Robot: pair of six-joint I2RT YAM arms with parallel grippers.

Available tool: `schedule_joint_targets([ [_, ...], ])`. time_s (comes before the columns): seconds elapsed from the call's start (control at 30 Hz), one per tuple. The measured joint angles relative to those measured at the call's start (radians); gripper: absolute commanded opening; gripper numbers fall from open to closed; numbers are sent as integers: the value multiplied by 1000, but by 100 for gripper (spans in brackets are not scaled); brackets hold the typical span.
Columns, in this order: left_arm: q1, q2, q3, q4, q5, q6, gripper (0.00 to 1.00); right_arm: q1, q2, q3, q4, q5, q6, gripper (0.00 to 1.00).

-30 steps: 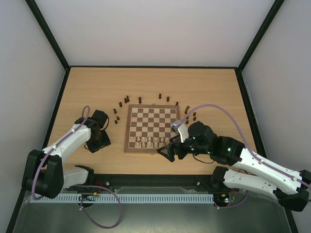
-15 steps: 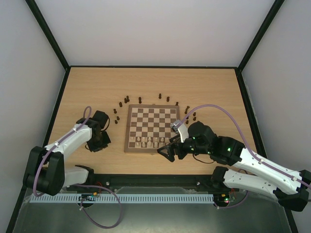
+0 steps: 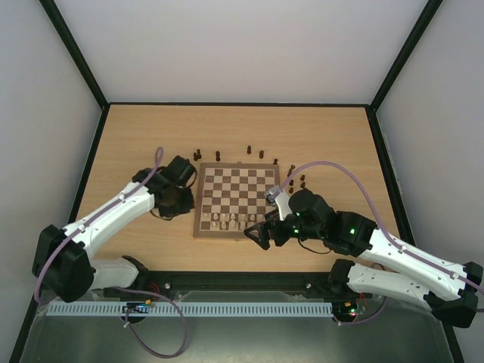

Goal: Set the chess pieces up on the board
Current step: Pick up the chess piece at the center of the board, then place the chess piece on the chessboard.

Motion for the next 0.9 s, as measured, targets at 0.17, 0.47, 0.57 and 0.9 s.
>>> schedule_joint_targets([
  [0.17, -174, 113, 125, 0, -7, -35, 3, 0, 6, 0, 0, 35, 1, 99],
  [0.47, -301, 250, 173, 0, -12, -57, 4, 0, 9, 0, -1, 82, 3, 99],
  [0.57, -301, 251, 173, 0, -23, -57, 4, 0, 10, 0, -1, 86, 3, 99],
  [0.9, -301, 276, 129, 9, -40, -56, 4, 0, 11, 0, -1, 86, 3, 98],
])
